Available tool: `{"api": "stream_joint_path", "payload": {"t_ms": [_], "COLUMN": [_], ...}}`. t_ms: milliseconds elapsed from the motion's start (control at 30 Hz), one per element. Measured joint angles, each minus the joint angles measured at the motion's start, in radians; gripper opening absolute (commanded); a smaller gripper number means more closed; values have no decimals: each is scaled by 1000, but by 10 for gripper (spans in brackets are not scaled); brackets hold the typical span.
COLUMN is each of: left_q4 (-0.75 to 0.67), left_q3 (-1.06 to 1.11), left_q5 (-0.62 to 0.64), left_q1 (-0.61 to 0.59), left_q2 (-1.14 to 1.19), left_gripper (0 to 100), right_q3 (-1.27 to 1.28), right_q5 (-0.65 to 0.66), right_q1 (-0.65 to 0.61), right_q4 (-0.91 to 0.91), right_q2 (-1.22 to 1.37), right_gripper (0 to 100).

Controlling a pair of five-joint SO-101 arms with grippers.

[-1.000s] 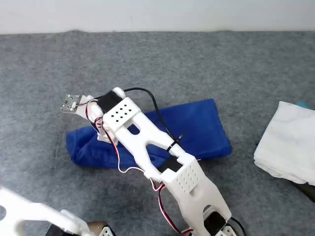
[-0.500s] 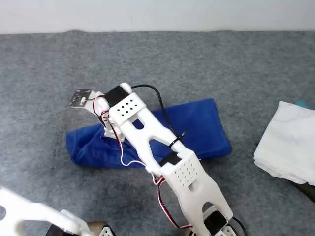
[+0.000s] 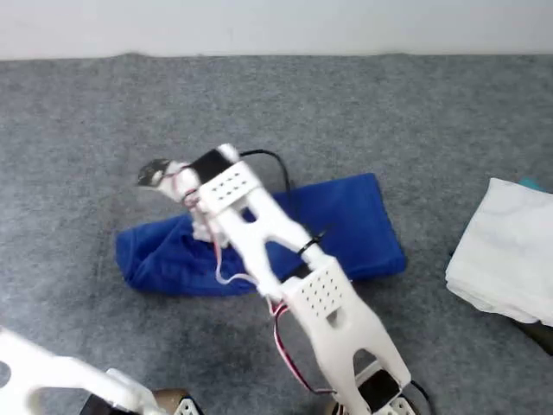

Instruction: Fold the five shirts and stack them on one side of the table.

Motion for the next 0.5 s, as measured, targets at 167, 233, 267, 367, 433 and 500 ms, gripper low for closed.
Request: {"api": "stream_joint_path", "payload": {"t_ms": [167,233,267,367,433,500], "left_q4": [0,0,0,0,0,0], "left_q3": [0,0,0,0,0,0], "left_q5": [0,0,0,0,0,0], "left_q1": [0,0,0,0,0,0], "left_q2": [0,0,0,0,0,0], "left_gripper": [15,15,15,15,15,15], "right_q3": [-25,-71,-98,-189,-233,-247], "right_q5": [9,9,9,9,9,5], "right_q1": [91,95,91,54,12,-31], "right_q4": [-63,-43,-23,43,77,77], "right_q2": [23,23,23,23,23,21], "right_gripper": [94,94,94,94,94,94]}}
